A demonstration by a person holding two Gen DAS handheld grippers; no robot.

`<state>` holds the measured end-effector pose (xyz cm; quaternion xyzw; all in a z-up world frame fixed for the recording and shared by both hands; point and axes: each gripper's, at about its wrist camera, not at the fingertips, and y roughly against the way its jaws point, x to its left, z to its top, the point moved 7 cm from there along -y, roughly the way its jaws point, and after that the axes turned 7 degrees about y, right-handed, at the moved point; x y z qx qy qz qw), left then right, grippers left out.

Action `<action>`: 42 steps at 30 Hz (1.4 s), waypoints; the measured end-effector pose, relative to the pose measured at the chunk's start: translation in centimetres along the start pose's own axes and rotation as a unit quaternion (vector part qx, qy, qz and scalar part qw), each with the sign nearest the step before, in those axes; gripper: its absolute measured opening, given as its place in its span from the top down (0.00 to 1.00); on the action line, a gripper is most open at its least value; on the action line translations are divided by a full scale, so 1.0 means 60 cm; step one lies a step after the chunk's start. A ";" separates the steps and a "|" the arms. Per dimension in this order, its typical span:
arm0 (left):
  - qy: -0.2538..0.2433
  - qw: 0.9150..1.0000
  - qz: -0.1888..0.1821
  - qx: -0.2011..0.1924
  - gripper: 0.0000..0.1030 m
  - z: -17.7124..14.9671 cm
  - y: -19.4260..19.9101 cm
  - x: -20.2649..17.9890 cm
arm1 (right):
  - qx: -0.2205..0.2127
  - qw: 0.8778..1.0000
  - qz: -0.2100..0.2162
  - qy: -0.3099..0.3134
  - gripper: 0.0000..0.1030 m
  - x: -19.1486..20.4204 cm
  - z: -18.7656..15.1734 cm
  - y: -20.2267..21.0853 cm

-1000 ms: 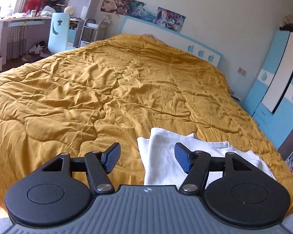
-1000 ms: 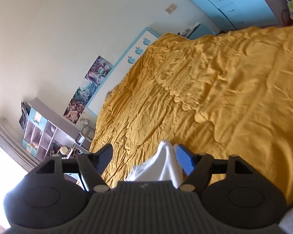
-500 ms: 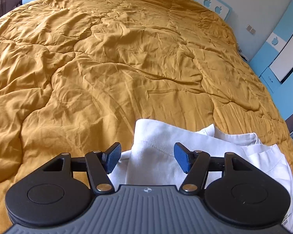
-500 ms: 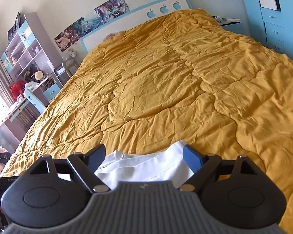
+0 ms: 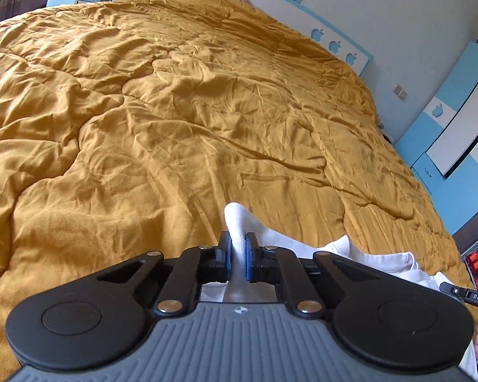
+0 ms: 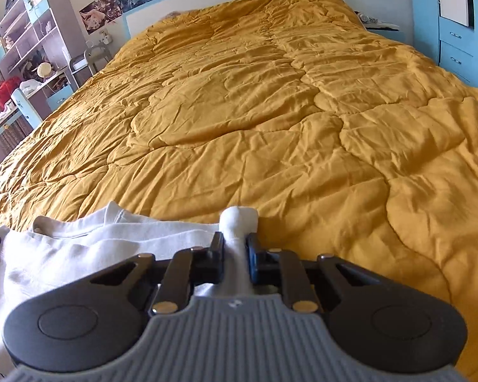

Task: Fold small clothes

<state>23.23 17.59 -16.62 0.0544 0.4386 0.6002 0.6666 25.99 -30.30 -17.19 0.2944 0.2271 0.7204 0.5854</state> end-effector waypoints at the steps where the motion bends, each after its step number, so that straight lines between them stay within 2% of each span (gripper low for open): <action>1: -0.004 1.000 -0.001 -0.014 0.92 0.004 0.008 -0.006 | -0.010 1.000 -0.002 0.006 0.96 0.004 0.003 0.006; 4: -0.003 0.999 -0.010 -0.041 0.92 0.014 0.030 -0.021 | -0.071 0.997 -0.004 -0.002 0.96 0.011 0.020 0.040; 7: 0.004 0.996 -0.033 -0.077 0.92 0.030 0.050 -0.032 | -0.145 0.989 0.009 -0.023 0.96 0.011 0.043 0.079; 11: 0.008 0.995 -0.023 -0.096 0.92 0.050 0.042 -0.027 | -0.193 0.980 0.006 -0.038 0.96 0.014 0.071 0.090; 15: 0.003 0.996 -0.006 -0.087 0.92 0.052 0.013 -0.013 | -0.182 0.983 0.001 -0.024 0.96 0.023 0.080 0.052; 18: 0.009 0.998 0.009 -0.067 0.92 0.044 -0.019 0.008 | -0.144 0.989 -0.003 -0.034 0.96 0.015 0.065 0.004; 23: 0.061 0.998 0.024 -0.012 0.91 0.019 -0.061 0.056 | -0.087 0.995 -0.013 -0.047 0.95 -0.001 0.036 -0.056; 26: 0.079 0.996 0.029 0.006 0.89 0.011 -0.071 0.070 | -0.066 0.995 -0.046 -0.061 0.88 -0.015 0.026 -0.069; 27: 0.081 0.996 0.029 0.006 0.88 0.011 -0.070 0.072 | -0.065 0.994 -0.052 -0.071 0.81 -0.022 0.024 -0.070; 29: 0.078 0.996 0.040 0.005 0.83 0.009 -0.066 0.071 | -0.066 0.992 -0.053 -0.092 0.80 -0.035 0.018 -0.068; 31: 0.073 0.996 0.053 -0.001 0.81 0.011 -0.060 0.070 | -0.072 0.989 -0.071 -0.103 0.75 -0.042 0.016 -0.060; 32: 0.072 0.995 0.070 -0.008 0.81 0.013 -0.054 0.073 | -0.078 0.987 -0.090 -0.107 0.75 -0.047 0.016 -0.051; 33: 0.072 0.993 0.086 -0.019 0.81 0.015 -0.046 0.075 | -0.085 0.982 -0.130 -0.112 0.75 -0.055 0.016 -0.037; 35: 0.069 0.987 0.134 -0.051 0.82 0.022 -0.024 0.082 | -0.093 0.971 -0.179 -0.130 0.74 -0.075 0.013 -0.010; 39: 0.044 0.984 0.166 -0.053 0.85 0.039 0.010 0.074 | -0.102 0.962 -0.164 -0.192 0.72 -0.106 0.010 0.043; 42: 0.017 0.981 0.178 -0.073 0.85 0.047 0.057 0.040 | -0.139 0.962 -0.147 -0.185 0.72 -0.081 0.016 0.097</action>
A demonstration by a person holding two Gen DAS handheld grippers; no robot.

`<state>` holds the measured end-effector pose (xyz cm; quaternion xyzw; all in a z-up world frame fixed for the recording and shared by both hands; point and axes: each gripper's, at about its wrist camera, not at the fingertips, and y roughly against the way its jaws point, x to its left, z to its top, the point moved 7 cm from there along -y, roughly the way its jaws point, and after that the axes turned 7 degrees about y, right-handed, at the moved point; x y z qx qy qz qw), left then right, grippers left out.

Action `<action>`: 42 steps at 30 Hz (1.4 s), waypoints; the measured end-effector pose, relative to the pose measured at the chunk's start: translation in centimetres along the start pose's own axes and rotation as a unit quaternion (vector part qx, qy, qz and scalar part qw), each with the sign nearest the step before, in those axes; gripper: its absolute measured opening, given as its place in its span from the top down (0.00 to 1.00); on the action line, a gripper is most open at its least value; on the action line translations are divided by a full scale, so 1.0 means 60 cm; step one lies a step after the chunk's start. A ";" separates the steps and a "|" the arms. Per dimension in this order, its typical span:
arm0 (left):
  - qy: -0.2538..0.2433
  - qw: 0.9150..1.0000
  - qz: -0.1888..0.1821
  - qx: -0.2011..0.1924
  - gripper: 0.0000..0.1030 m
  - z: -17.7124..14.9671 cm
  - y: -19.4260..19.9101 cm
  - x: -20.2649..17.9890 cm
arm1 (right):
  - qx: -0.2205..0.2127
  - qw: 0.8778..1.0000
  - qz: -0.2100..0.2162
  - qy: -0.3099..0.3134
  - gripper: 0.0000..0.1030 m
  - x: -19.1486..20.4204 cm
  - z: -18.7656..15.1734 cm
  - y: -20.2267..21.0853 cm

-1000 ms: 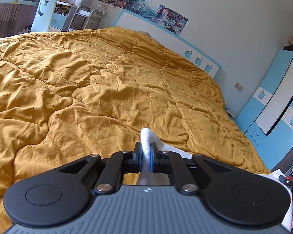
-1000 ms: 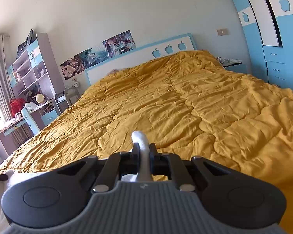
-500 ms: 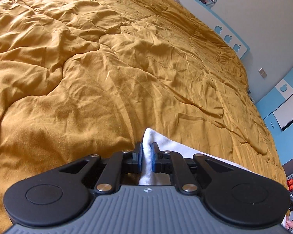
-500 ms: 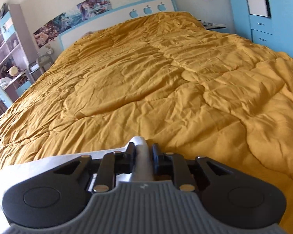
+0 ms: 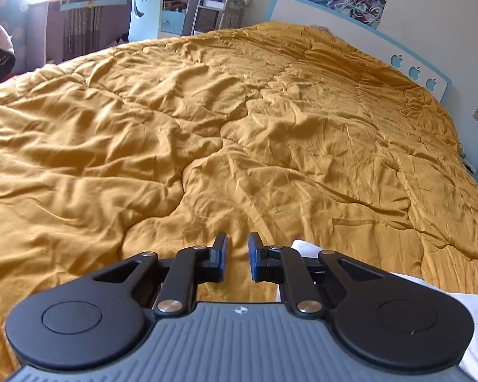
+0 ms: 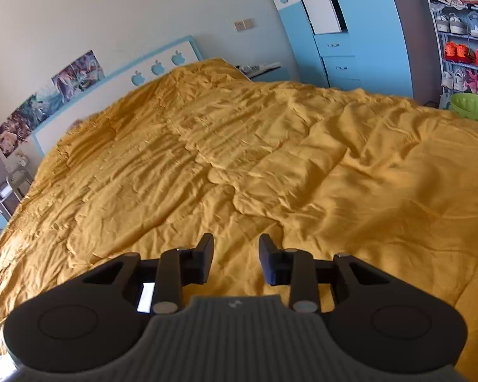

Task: Fold small clothes

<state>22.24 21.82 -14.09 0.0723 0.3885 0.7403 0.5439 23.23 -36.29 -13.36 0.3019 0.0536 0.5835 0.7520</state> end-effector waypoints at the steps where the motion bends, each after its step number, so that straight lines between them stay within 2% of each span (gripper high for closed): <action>1: -0.011 1.000 -0.003 -0.005 0.85 0.005 0.023 -0.012 | -0.013 1.000 0.011 0.006 0.72 0.016 0.004 0.028; 3: -0.018 1.000 -0.006 -0.010 0.85 0.007 0.065 -0.030 | -0.025 0.999 0.032 0.013 0.73 0.047 0.002 0.068; 5: -0.017 1.000 -0.016 -0.009 0.86 0.000 0.097 -0.048 | -0.038 0.996 0.079 0.023 0.73 0.100 -0.011 0.116; 7: -0.029 0.999 -0.034 0.005 0.93 -0.020 0.124 -0.075 | -0.045 0.991 0.117 0.043 0.73 0.151 -0.031 0.156; 12: -0.047 0.997 -0.049 0.035 0.94 -0.099 0.154 -0.120 | -0.041 0.965 0.228 0.126 0.73 0.290 -0.118 0.225; 14: -0.045 0.997 -0.043 0.035 0.94 -0.131 0.156 -0.126 | -0.033 0.957 0.243 0.158 0.73 0.331 -0.161 0.236; 16: -0.039 0.998 -0.035 0.025 0.94 -0.165 0.157 -0.125 | -0.026 0.955 0.239 0.172 0.73 0.347 -0.193 0.239; 19: -0.033 0.997 -0.072 0.011 0.94 -0.204 0.149 -0.130 | -0.014 0.955 0.240 0.175 0.74 0.346 -0.239 0.229; 20: -0.047 0.996 -0.072 0.001 0.94 -0.216 0.146 -0.136 | -0.011 0.953 0.244 0.179 0.74 0.346 -0.250 0.224; 22: -0.105 0.992 -0.054 -0.034 0.94 -0.239 0.145 -0.154 | -0.012 0.946 0.264 0.188 0.74 0.343 -0.270 0.214; 25: -0.173 0.982 -0.025 -0.069 0.94 -0.267 0.137 -0.170 | -0.009 0.948 0.250 0.198 0.77 0.336 -0.283 0.201; 27: -0.161 0.985 -0.017 -0.066 0.91 -0.270 0.128 -0.164 | -0.005 0.950 0.235 0.204 0.81 0.329 -0.289 0.191; 29: -0.151 0.986 -0.013 -0.066 0.91 -0.266 0.128 -0.156 | -0.014 0.953 0.211 0.216 0.90 0.316 -0.283 0.183; 33: -0.133 0.988 0.014 -0.072 0.91 -0.253 0.128 -0.118 | -0.035 0.959 0.164 0.230 0.91 0.267 -0.261 0.174; 35: -0.127 0.990 0.014 -0.067 0.94 -0.245 0.126 -0.096 | -0.038 0.965 0.135 0.224 0.91 0.226 -0.247 0.163; 37: -0.117 0.991 0.024 -0.068 0.94 -0.238 0.127 -0.080 | -0.037 0.972 0.111 0.204 0.92 0.183 -0.234 0.154; 39: -0.112 0.990 0.041 -0.075 0.94 -0.231 0.129 -0.060 | -0.038 0.978 0.104 0.179 0.94 0.148 -0.225 0.150; 42: -0.102 0.992 0.035 -0.069 0.94 -0.223 0.135 -0.041 | -0.053 0.983 0.088 0.150 0.94 0.108 -0.214 0.150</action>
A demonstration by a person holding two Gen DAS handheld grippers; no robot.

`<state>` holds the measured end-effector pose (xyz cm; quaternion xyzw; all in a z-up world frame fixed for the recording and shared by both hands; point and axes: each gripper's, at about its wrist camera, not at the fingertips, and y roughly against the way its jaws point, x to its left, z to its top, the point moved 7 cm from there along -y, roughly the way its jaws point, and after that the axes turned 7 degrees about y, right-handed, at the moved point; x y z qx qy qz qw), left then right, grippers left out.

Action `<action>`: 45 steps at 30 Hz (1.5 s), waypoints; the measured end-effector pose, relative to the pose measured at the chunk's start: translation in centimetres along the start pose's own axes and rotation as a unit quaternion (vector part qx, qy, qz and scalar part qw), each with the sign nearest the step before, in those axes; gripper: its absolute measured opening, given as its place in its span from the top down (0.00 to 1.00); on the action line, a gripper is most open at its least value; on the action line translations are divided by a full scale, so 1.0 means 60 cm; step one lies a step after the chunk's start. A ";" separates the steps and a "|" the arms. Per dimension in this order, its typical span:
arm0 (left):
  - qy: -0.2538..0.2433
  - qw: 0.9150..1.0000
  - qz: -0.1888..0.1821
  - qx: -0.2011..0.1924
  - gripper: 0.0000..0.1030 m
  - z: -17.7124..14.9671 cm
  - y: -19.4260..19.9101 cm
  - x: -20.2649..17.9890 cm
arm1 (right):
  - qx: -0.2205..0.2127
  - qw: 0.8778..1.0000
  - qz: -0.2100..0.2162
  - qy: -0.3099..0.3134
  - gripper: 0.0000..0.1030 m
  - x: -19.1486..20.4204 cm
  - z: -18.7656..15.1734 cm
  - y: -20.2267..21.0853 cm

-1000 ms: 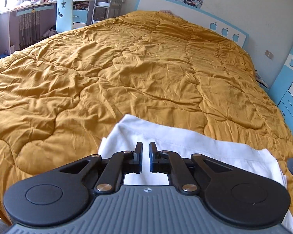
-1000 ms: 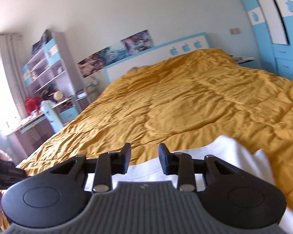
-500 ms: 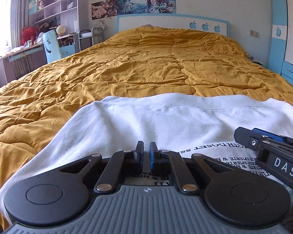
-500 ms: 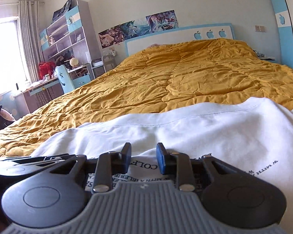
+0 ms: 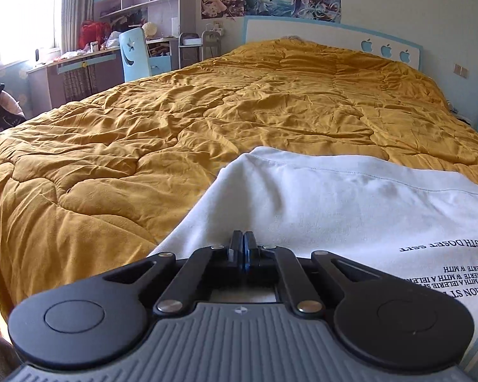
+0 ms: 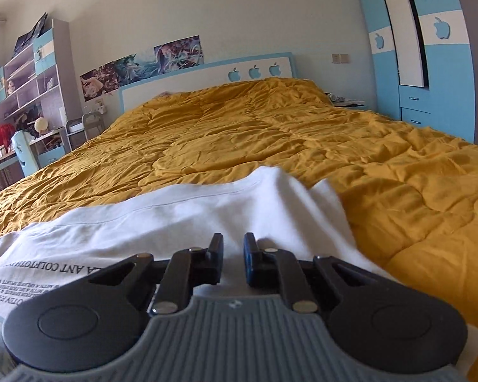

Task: Fold small clothes

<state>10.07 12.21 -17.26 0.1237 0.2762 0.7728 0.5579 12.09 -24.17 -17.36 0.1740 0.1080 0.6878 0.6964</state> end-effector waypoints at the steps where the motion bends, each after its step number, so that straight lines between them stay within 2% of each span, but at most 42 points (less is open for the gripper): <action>1: 0.005 1.000 0.001 0.001 0.94 0.002 0.001 0.006 | -0.006 1.000 -0.005 -0.018 0.94 -0.015 0.000 0.002; 4: 0.017 1.000 0.022 -0.006 0.94 0.005 0.010 0.027 | -0.007 0.997 -0.027 -0.075 1.00 -0.057 -0.005 0.006; 6: 0.038 0.998 0.040 -0.001 0.94 0.013 0.011 0.049 | -0.005 0.995 -0.043 -0.088 1.00 -0.069 -0.005 0.008; 7: 0.051 0.998 0.036 0.004 0.94 0.018 0.012 0.059 | -0.009 0.993 -0.070 -0.093 1.00 -0.078 -0.002 0.012; 8: 0.064 0.997 0.030 0.008 0.94 0.023 0.014 0.068 | -0.011 0.989 -0.106 -0.100 0.96 -0.090 -0.001 0.019; 9: 0.076 0.997 0.031 0.008 0.94 0.029 0.018 0.078 | -0.013 0.985 -0.131 -0.114 0.86 -0.105 -0.002 0.025; 10: 0.082 0.996 0.041 0.004 0.93 0.033 0.021 0.087 | -0.016 0.980 -0.148 -0.129 0.88 -0.122 -0.006 0.031; 12: 0.091 0.994 0.062 0.002 0.92 0.037 0.023 0.102 | -0.006 0.974 -0.173 -0.144 1.00 -0.153 -0.017 0.039; 14: 0.112 0.992 0.056 0.007 0.92 0.042 0.023 0.114 | -0.021 0.970 -0.182 -0.160 1.00 -0.165 -0.011 0.059; 15: 0.126 0.991 0.040 0.009 0.92 0.047 0.025 0.116 | -0.039 0.969 -0.179 -0.165 0.92 -0.162 -0.001 0.071; 16: 0.136 0.991 0.021 0.007 0.92 0.051 0.028 0.114 | -0.058 0.971 -0.167 -0.162 0.86 -0.154 0.013 0.081; 19: 0.141 0.989 -0.049 -0.005 0.92 0.060 0.044 0.092 | -0.111 0.982 -0.087 -0.123 0.75 -0.079 0.051 0.118; 21: 0.134 0.987 -0.094 -0.010 0.92 0.061 0.051 0.070 | -0.123 0.988 -0.017 -0.091 0.73 -0.010 0.060 0.133; 23: 0.112 0.986 -0.123 -0.005 0.92 0.056 0.048 0.042 | -0.113 0.991 0.062 -0.045 0.73 0.078 0.053 0.143; 24: 0.103 0.986 -0.132 -0.002 0.92 0.051 0.046 0.034 | -0.104 0.990 0.100 -0.011 0.73 0.121 0.045 0.145; 25: 0.094 0.985 -0.141 0.003 0.92 0.045 0.042 0.023 | -0.097 0.984 0.138 0.050 0.75 0.174 0.033 0.150; 27: 0.085 0.984 -0.156 0.013 0.92 0.034 0.036 0.011 | -0.106 0.967 0.181 0.141 0.76 0.245 0.010 0.162; 29: 0.076 0.981 -0.174 0.024 0.92 0.021 0.036 -0.002 | -0.077 0.963 0.211 0.150 0.76 0.293 -0.013 0.157; 32: 0.062 0.974 -0.215 0.022 0.92 0.008 0.047 -0.023 | -0.058 0.967 0.202 0.142 0.76 0.321 -0.032 0.139; 34: 0.039 0.973 -0.226 0.012 0.88 -0.002 0.055 -0.039 | -0.061 0.966 0.212 0.133 0.76 0.326 -0.044 0.132; 36: 0.028 0.976 -0.217 0.004 0.84 -0.011 0.054 -0.049 | -0.074 0.965 0.218 0.128 0.78 0.320 -0.055 0.127; 40: 0.013 0.979 -0.203 -0.005 0.83 -0.019 0.051 -0.062 | -0.080 0.961 0.178 0.195 0.84 0.309 -0.085 0.114; 45: 0.030 0.983 -0.179 -0.017 0.83 -0.014 0.047 -0.048 | -0.079 0.971 0.140 0.178 0.86 0.259 -0.079 0.112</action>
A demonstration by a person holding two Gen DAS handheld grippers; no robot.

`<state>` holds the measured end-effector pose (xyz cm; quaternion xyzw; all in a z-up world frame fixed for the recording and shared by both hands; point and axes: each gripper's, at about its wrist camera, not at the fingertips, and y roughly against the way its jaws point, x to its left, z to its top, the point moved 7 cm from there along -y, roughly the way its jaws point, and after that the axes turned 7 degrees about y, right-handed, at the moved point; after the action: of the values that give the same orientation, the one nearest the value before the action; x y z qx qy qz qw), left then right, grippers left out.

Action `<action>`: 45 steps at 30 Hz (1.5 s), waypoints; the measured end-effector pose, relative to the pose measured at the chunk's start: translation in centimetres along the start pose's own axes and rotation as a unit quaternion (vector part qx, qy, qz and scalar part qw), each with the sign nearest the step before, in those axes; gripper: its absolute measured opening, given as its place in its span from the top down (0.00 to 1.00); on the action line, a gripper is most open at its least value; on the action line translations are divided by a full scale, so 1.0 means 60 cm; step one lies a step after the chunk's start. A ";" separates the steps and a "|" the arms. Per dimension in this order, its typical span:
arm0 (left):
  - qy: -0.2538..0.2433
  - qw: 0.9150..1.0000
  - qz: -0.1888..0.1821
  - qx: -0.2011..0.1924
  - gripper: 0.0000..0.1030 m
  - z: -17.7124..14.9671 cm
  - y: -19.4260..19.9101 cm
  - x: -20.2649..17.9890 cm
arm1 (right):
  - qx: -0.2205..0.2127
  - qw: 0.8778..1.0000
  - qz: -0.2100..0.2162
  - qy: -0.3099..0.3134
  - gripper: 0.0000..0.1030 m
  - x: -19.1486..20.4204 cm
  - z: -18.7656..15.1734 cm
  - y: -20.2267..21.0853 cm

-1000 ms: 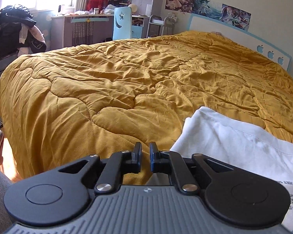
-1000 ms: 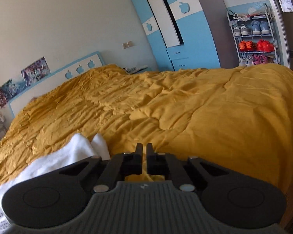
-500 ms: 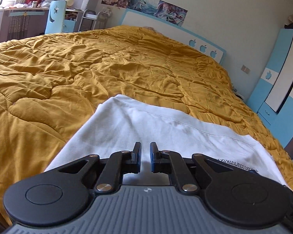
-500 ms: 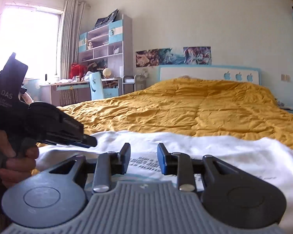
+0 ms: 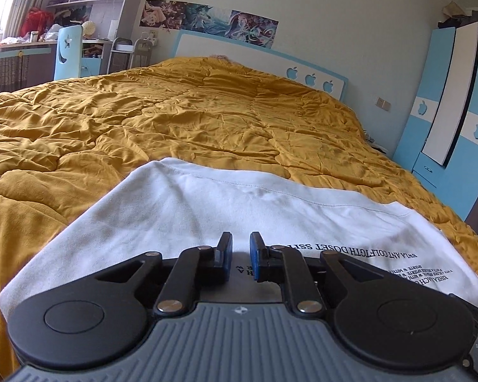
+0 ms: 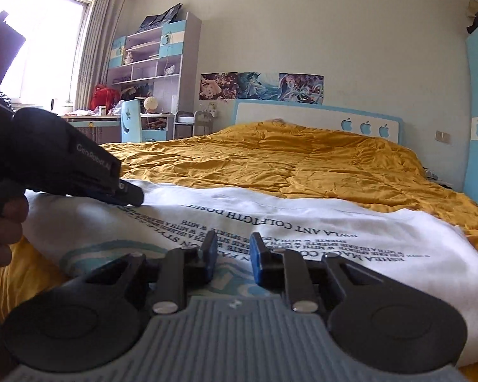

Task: Fold small clothes

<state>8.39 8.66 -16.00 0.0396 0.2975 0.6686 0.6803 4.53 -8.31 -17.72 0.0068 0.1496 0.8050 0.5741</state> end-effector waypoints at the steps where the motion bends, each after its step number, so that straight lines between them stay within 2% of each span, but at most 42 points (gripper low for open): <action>1: 0.006 1.000 0.009 -0.004 0.83 0.003 0.000 0.006 | 0.000 1.000 -0.010 -0.005 0.91 -0.011 -0.001 0.002; 3: 0.017 1.000 0.012 -0.006 0.83 0.007 -0.001 0.015 | -0.001 1.000 -0.030 -0.005 0.92 -0.030 0.000 0.010; 6: 0.020 0.999 0.030 0.017 0.81 0.009 -0.010 0.024 | 0.003 0.997 -0.074 -0.004 0.82 -0.063 0.007 0.017; 9: 0.018 0.999 0.040 0.020 0.81 0.005 -0.014 0.029 | 0.035 0.995 -0.067 -0.065 0.85 -0.100 -0.019 0.006; 13: -0.006 0.998 0.054 0.014 0.81 -0.002 -0.017 0.024 | 0.039 0.996 -0.069 -0.049 0.85 -0.093 -0.037 -0.002; 15: -0.011 0.998 0.057 0.010 0.81 -0.003 -0.016 0.023 | 0.049 0.995 -0.068 -0.055 0.86 -0.095 -0.032 -0.002; 16: -0.010 0.998 0.057 0.008 0.81 -0.002 -0.014 0.024 | 0.052 0.994 -0.068 -0.067 0.91 -0.100 -0.024 0.001; 18: 0.003 0.999 0.051 0.003 0.81 -0.002 -0.001 0.029 | 0.031 0.991 -0.071 -0.107 0.93 -0.120 -0.007 0.016; 21: 0.013 1.000 -0.005 -0.011 0.80 0.002 0.030 0.013 | 0.019 0.988 -0.112 -0.108 0.93 -0.157 0.000 0.034; 23: -0.018 0.998 -0.059 -0.025 0.80 -0.001 0.045 -0.020 | 0.027 0.983 -0.135 -0.123 0.93 -0.188 -0.013 0.034; 25: -0.047 0.996 -0.076 -0.015 0.80 -0.019 0.042 -0.050 | 0.040 0.978 -0.142 -0.148 0.99 -0.208 -0.032 0.029; 27: -0.070 0.996 -0.062 0.006 0.81 -0.048 0.026 -0.064 | 0.048 0.975 -0.148 -0.157 1.00 -0.213 -0.044 0.027; 29: -0.098 0.995 -0.035 -0.001 0.87 -0.069 0.019 -0.069 | 0.058 0.969 -0.147 -0.188 1.00 -0.218 -0.058 0.023; 33: -0.148 0.989 -0.005 -0.002 0.88 -0.087 0.016 -0.083 | 0.066 0.965 -0.147 -0.209 1.00 -0.231 -0.062 0.021; 36: -0.142 0.990 0.003 -0.016 0.82 -0.078 0.028 -0.083 | 0.027 0.962 -0.152 -0.223 0.98 -0.248 -0.040 0.038; 37: -0.136 0.990 -0.002 -0.027 0.82 -0.071 0.036 -0.084 | 0.025 0.961 -0.173 -0.215 0.91 -0.258 -0.036 0.042; 38: -0.136 0.990 -0.006 -0.037 0.82 -0.066 0.041 -0.086 | 0.030 0.960 -0.191 -0.203 0.90 -0.268 -0.037 0.044; 39: -0.140 0.989 -0.012 -0.053 0.82 -0.059 0.047 -0.092 | 0.037 0.957 -0.207 -0.199 0.90 -0.279 -0.041 0.044; 40: -0.146 0.987 -0.016 -0.064 0.82 -0.055 0.050 -0.097 | 0.044 0.951 -0.224 -0.209 0.96 -0.294 -0.051 0.045; 43: -0.146 0.987 -0.027 -0.068 0.82 -0.049 0.050 -0.114 | 0.049 0.915 -0.283 -0.283 1.00 -0.344 -0.092 0.060; 44: -0.141 0.987 -0.033 -0.065 0.82 -0.048 0.049 -0.120 | 0.048 0.909 -0.283 -0.302 1.00 -0.352 -0.099 0.063; 45: -0.139 0.988 -0.041 -0.060 0.82 -0.047 0.048 -0.129 | 0.052 0.908 -0.282 -0.306 1.00 -0.357 -0.100 0.063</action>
<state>5.11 0.76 -14.29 0.0789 0.1605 0.6449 0.7430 7.23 -30.66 -19.06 0.2399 0.0036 0.5593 0.7935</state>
